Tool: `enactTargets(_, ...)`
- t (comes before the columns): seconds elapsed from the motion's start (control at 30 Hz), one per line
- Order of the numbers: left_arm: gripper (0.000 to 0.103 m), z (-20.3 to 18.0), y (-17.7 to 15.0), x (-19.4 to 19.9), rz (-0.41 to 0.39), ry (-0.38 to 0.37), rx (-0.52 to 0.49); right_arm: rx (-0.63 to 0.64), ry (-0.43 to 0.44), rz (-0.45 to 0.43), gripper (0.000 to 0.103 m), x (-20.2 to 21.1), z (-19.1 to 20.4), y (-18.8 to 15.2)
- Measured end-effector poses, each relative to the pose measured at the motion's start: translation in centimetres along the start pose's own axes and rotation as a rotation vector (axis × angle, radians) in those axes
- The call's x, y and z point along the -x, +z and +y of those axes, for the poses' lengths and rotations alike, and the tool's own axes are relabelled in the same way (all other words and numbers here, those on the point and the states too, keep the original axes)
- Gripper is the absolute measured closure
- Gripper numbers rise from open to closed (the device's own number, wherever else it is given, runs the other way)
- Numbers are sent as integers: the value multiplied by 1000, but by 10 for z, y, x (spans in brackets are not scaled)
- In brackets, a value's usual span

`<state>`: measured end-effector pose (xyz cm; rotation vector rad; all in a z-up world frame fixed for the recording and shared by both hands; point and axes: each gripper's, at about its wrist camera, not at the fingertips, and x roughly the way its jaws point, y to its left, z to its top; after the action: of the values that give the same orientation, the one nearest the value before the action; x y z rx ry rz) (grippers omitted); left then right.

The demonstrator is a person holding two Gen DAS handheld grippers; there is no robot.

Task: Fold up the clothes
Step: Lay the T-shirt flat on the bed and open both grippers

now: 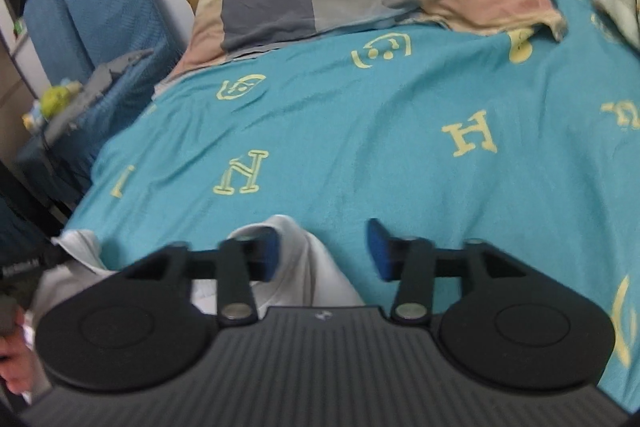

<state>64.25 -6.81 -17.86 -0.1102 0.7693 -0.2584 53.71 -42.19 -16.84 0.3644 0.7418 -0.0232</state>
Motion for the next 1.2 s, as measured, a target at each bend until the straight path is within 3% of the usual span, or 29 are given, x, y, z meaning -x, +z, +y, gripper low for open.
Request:
enactTargets(0.03,21,-1,0,7,-8,-10,-21,-13,4,0,42,3,0,0)
enactTargets(0.13,14,-1,0,28,-42,-37,-65,-45,16,-3,40,16,2,0)
enactTargets(0.2,4,1,0,40,-32,-72,-79,-67,31,11,32,25,4,1)
enactTargets(0.33,3,-4,-2,73,-46,-58,-152,-119,32,37,32,51,10,3)
enactTargets(0.4,1,-9,-7,102,-68,-67,-142,-122,33,14,32,73,15,1)
enactTargets(0.6,0,-23,-30,185,-107,-28,-108,-201,42,-13,32,165,22,-47)
enactTargets(0.73,0,-26,-66,252,-96,-33,-44,-257,93,-75,32,236,12,-97)
enactTargets(0.9,1,-28,-131,330,-106,0,-29,-343,95,-72,31,288,-15,-151)
enactTargets(1.0,1,-27,-168,371,-119,6,-13,-344,81,-32,30,301,-25,-169)
enactTargets(1.2,1,-27,-244,454,-147,19,18,-173,141,46,30,289,-10,-193)
